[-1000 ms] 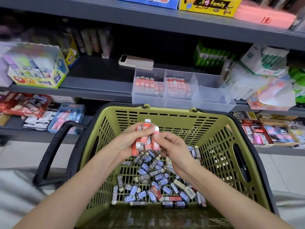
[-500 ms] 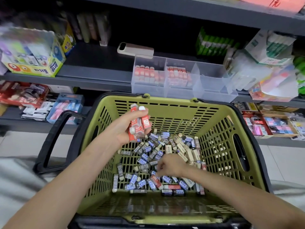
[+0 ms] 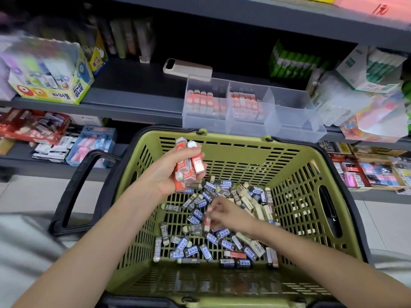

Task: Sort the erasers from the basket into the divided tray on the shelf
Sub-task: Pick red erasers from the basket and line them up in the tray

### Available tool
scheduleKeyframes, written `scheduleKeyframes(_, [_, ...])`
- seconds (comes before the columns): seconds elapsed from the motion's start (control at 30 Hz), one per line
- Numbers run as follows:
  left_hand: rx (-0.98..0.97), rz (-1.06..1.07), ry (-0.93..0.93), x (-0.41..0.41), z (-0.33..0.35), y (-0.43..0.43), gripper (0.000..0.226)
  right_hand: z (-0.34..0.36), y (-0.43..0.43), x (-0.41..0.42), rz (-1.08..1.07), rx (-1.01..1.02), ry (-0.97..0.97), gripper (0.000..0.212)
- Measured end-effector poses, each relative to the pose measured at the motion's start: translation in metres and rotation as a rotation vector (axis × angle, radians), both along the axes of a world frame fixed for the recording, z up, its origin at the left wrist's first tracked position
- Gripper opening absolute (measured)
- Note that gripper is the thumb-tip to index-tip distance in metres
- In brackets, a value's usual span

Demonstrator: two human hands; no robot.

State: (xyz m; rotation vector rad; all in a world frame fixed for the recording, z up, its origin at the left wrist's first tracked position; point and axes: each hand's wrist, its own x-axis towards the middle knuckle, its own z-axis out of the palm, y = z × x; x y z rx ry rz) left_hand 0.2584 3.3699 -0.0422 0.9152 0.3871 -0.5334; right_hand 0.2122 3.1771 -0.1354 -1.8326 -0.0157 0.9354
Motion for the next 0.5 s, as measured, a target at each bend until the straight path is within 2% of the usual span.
scheduleKeyframes(0.07, [-0.022,0.007,-0.021,0.002,0.002,0.003,0.031,0.036,-0.002,0.015,-0.177,0.157,0.034,0.014])
scheduleKeyframes(0.13, [-0.048,0.025,-0.048,0.005,0.005,0.006,0.028,0.070,-0.007,0.029,-0.238,0.212,-0.072,0.016])
scheduleKeyframes(0.27, [-0.066,0.075,-0.125,0.020,0.016,0.011,0.020,0.125,-0.019,0.060,-0.308,0.140,-0.429,0.016])
scheduleKeyframes(0.4, [-0.084,0.136,-0.166,0.043,0.030,0.015,0.023,0.152,-0.018,0.104,-0.410,0.014,-0.786,0.020])
scheduleKeyframes(0.5, [-0.090,0.156,-0.188,0.061,0.038,0.017,0.022,0.163,-0.012,0.137,-0.406,0.020,-0.859,0.021])
